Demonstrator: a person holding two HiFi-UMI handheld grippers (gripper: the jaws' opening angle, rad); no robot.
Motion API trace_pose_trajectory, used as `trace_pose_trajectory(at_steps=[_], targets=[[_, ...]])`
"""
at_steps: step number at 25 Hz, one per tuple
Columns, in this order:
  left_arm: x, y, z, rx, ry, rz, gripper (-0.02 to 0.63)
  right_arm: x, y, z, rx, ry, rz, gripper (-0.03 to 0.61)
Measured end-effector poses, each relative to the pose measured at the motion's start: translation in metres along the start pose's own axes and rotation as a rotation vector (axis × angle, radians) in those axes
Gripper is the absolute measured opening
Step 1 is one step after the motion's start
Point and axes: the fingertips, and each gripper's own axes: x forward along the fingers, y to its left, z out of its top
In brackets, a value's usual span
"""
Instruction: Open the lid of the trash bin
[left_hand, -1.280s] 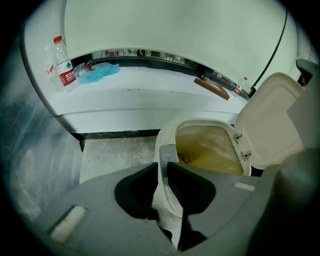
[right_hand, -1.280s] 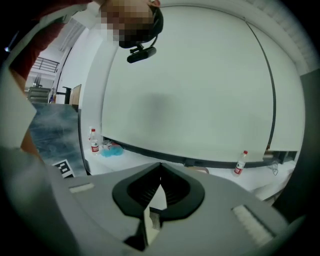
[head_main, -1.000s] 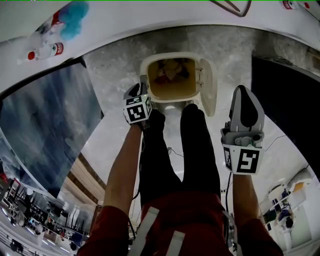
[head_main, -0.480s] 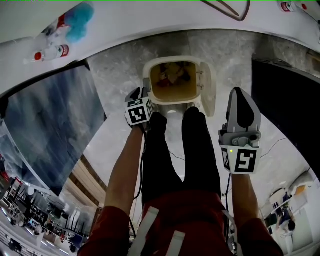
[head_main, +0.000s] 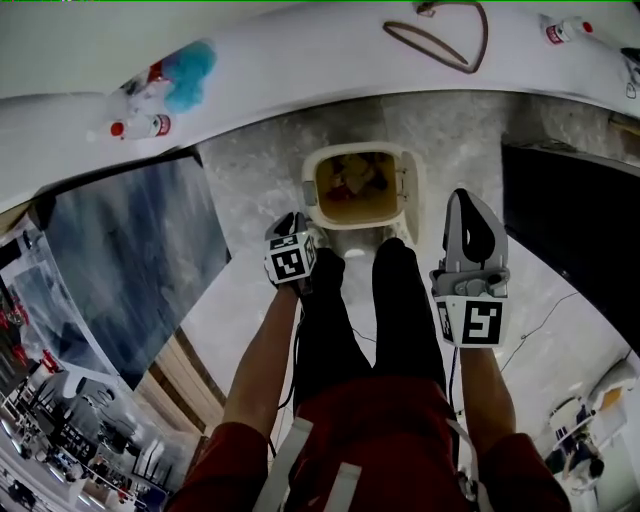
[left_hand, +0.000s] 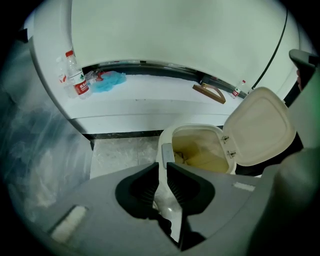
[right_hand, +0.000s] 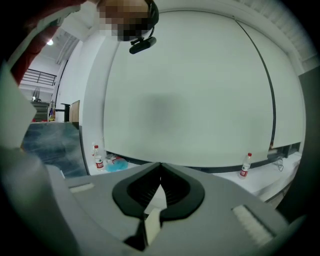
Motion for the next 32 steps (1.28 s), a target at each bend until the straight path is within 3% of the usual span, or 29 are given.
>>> trace_pose_trajectory(at_steps=[5,12,18,25,32], targets=[[-0.036,-0.016,-0.004,0.010,-0.014,-0.024,0.058,-0.011,0.006,0.022,-0.004,-0.014,0.014,0.002],[-0.090,-0.028,0.026,-0.036,-0.118,-0.040,0.058,-0.025,0.018,0.052,-0.016,-0.036,0.038,0.002],[-0.149,-0.044,0.081,-0.010,-0.279,-0.052,0.058,-0.037,0.027,0.083,-0.034,-0.068,0.067,0.002],[-0.223,-0.052,0.145,-0.049,-0.465,-0.055,0.057,-0.047,0.027,0.133,-0.019,-0.126,0.060,0.002],[-0.308,-0.070,0.206,0.054,-0.698,-0.040,0.058,-0.054,0.015,0.191,-0.014,-0.240,0.043,0.003]])
